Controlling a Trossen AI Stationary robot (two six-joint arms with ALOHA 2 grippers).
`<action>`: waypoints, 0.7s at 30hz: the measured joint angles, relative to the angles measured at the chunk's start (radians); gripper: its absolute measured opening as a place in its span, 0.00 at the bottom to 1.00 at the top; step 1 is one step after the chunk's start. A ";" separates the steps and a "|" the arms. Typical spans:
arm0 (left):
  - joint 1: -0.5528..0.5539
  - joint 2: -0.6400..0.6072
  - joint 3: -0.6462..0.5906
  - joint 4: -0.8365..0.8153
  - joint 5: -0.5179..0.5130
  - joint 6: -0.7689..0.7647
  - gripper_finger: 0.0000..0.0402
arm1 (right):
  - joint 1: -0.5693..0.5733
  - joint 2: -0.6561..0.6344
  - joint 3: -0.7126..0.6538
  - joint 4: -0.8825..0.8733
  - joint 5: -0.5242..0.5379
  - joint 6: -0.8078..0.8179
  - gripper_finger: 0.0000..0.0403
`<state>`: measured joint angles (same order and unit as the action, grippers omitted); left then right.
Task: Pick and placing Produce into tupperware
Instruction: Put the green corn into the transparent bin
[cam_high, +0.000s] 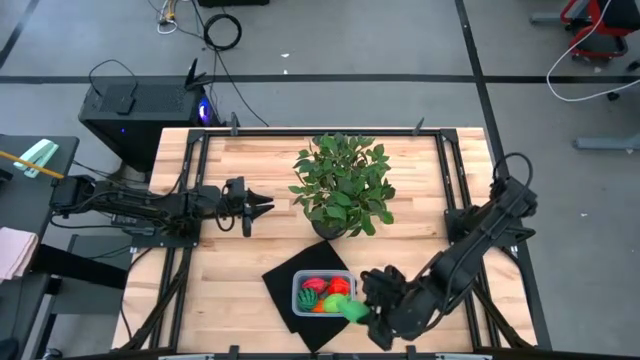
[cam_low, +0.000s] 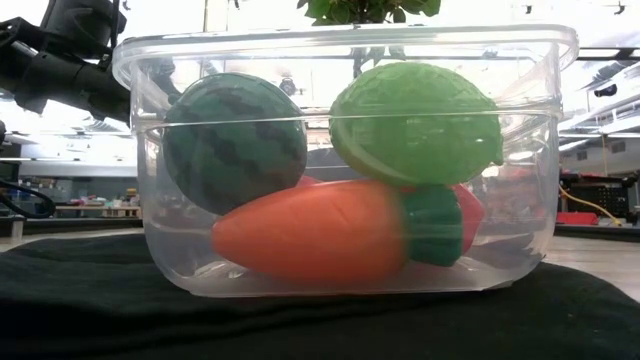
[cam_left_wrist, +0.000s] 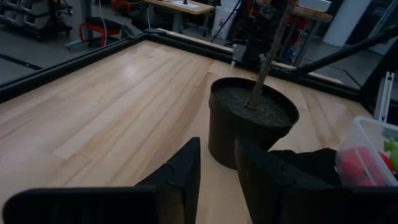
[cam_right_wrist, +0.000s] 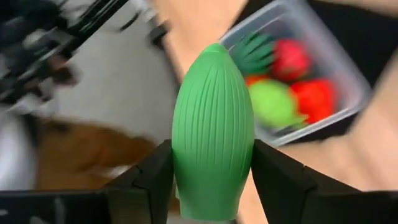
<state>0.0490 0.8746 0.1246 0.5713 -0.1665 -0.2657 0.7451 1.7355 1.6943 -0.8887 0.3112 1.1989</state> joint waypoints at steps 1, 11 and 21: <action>0.000 0.000 0.000 0.000 0.000 0.000 0.27 | 0.001 0.007 0.000 -0.021 0.035 0.010 0.48; 0.000 0.000 0.000 0.000 0.000 0.000 0.27 | -0.008 0.065 -0.034 -0.053 0.203 0.025 0.48; 0.000 0.000 0.000 -0.008 0.000 0.000 0.27 | -0.014 0.079 -0.212 0.022 0.253 0.026 0.48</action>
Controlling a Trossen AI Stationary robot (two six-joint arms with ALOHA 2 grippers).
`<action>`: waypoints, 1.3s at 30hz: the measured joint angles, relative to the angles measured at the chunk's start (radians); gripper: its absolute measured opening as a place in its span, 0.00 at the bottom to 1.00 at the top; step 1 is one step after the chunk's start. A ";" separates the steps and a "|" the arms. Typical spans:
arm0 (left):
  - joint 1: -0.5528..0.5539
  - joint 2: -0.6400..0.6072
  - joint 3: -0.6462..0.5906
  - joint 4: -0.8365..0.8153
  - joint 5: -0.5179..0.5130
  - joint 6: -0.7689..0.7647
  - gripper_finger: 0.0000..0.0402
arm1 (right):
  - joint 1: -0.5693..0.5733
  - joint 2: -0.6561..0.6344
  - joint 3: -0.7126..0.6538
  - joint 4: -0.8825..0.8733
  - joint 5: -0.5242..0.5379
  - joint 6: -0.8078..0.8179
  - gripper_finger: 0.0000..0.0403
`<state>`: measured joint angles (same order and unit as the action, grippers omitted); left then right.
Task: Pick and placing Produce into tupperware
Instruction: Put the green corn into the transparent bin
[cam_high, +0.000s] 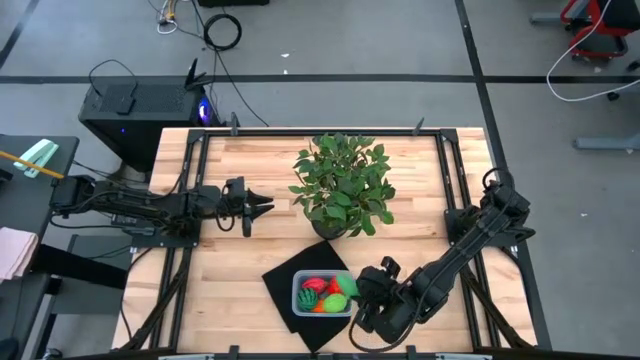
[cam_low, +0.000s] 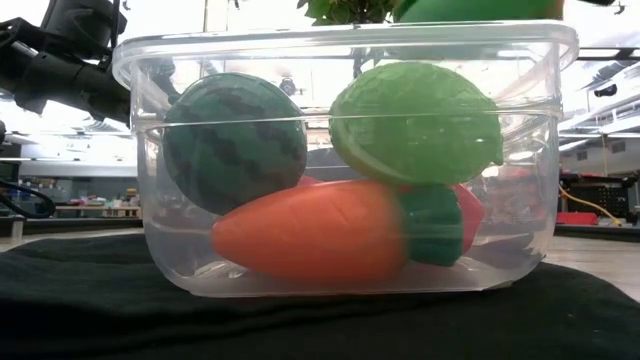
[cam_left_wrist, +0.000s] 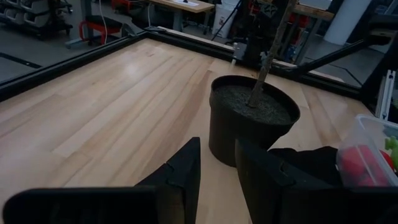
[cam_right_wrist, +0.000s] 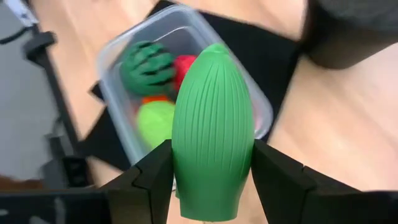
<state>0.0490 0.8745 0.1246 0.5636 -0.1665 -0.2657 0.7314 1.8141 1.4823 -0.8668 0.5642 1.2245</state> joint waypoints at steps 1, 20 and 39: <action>0.000 0.000 0.000 -0.001 0.000 0.000 0.27 | -0.005 -0.001 -0.010 0.000 0.012 -0.010 0.48; 0.000 0.000 0.000 -0.016 0.000 0.000 0.27 | -0.194 -0.002 -0.031 0.188 -0.148 -0.691 0.48; 0.000 0.000 0.000 -0.023 0.000 0.023 0.27 | -0.228 0.090 -0.033 0.274 -0.304 -0.774 0.48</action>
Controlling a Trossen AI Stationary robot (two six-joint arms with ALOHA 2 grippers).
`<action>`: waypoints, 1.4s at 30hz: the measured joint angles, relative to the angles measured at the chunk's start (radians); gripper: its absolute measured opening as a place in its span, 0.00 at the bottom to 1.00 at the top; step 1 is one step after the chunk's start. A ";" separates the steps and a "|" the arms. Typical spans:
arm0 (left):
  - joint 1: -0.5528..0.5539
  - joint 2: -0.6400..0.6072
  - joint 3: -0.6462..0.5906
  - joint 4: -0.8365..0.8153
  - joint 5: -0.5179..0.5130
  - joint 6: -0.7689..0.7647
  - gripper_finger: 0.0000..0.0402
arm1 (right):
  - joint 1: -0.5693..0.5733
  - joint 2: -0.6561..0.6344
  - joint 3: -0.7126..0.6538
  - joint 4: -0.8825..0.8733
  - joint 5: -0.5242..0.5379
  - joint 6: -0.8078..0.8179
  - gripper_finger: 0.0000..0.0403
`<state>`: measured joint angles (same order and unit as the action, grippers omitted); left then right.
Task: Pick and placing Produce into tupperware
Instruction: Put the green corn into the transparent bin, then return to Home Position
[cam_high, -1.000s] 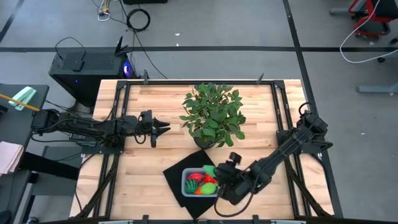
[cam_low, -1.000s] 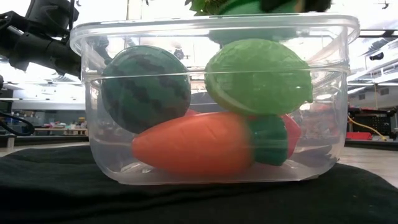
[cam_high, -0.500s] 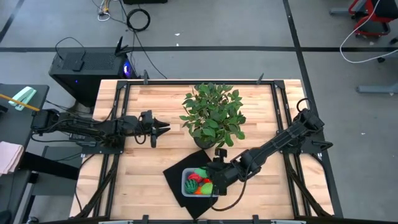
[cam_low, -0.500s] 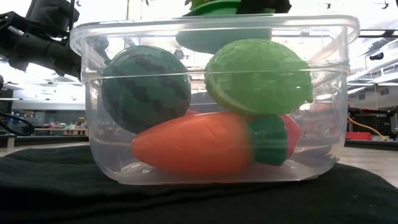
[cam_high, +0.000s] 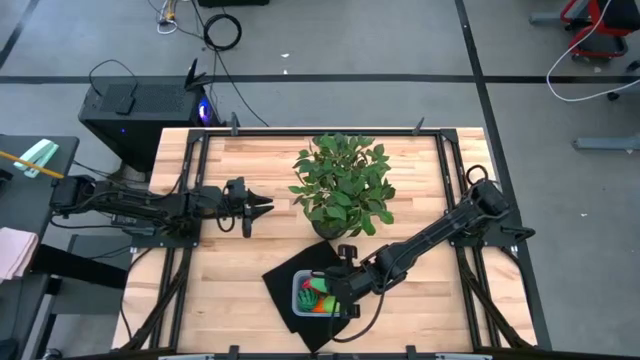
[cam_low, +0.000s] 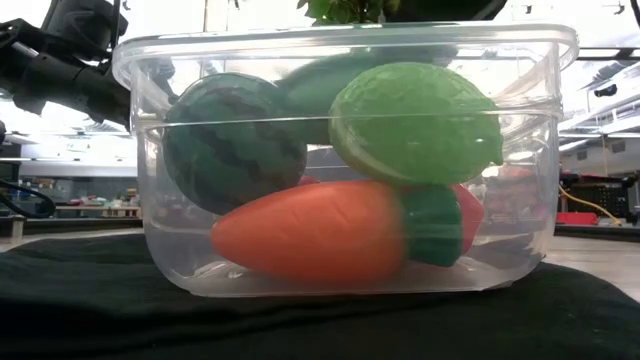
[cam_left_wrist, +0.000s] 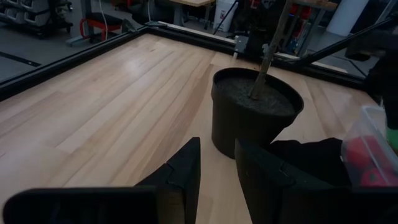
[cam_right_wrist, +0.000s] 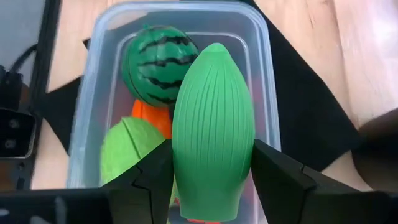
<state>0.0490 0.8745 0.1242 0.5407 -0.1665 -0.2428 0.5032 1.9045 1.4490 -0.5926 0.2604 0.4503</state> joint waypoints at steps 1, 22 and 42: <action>0.000 0.000 0.000 0.000 0.000 0.000 0.27 | 0.000 0.001 0.000 -0.006 0.000 0.000 0.48; 0.000 0.000 0.000 0.000 0.000 -0.006 0.27 | -0.006 0.004 0.000 0.004 -0.008 0.001 0.61; 0.000 0.000 0.000 -0.009 0.000 -0.006 0.27 | 0.014 -0.090 0.002 -0.112 0.065 0.133 0.59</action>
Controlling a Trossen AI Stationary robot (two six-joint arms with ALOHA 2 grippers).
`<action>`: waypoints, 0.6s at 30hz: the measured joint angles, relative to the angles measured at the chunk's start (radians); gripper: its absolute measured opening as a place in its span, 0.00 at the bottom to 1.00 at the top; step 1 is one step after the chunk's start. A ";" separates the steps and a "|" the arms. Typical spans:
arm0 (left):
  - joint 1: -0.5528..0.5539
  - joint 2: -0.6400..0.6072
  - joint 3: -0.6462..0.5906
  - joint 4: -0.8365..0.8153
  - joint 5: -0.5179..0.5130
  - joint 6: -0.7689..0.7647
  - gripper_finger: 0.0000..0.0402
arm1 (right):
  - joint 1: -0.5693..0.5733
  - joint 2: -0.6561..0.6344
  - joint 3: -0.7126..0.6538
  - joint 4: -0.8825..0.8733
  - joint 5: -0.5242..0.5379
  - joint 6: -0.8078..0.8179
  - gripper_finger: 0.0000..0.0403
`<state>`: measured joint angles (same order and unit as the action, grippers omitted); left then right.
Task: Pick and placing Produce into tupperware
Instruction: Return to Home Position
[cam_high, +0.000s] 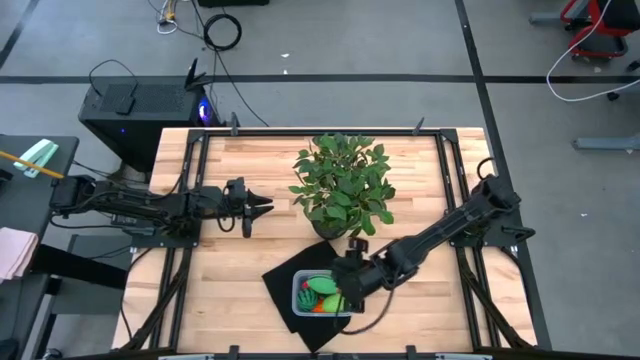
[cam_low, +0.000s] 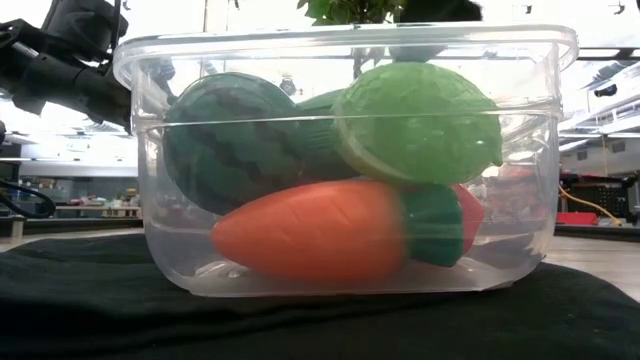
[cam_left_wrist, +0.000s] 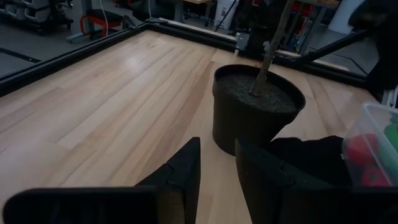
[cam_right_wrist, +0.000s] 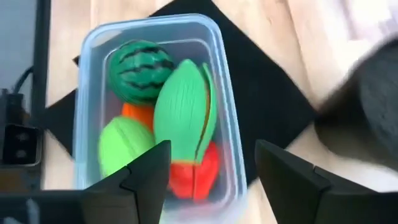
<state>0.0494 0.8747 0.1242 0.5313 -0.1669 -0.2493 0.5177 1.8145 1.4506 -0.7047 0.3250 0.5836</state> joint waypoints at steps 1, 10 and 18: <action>0.000 0.000 0.000 -0.001 0.000 0.000 0.27 | 0.010 -0.016 0.000 -0.024 0.017 0.026 0.57; 0.000 0.000 0.000 -0.001 0.000 0.001 0.27 | 0.135 -0.150 0.000 -0.261 0.150 0.334 0.41; 0.000 0.000 0.000 -0.001 0.000 0.001 0.27 | 0.204 -0.199 0.000 -0.460 0.211 0.504 0.31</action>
<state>0.0494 0.8745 0.1242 0.5304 -0.1669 -0.2485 0.7213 1.6154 1.4506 -1.1647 0.5358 1.0881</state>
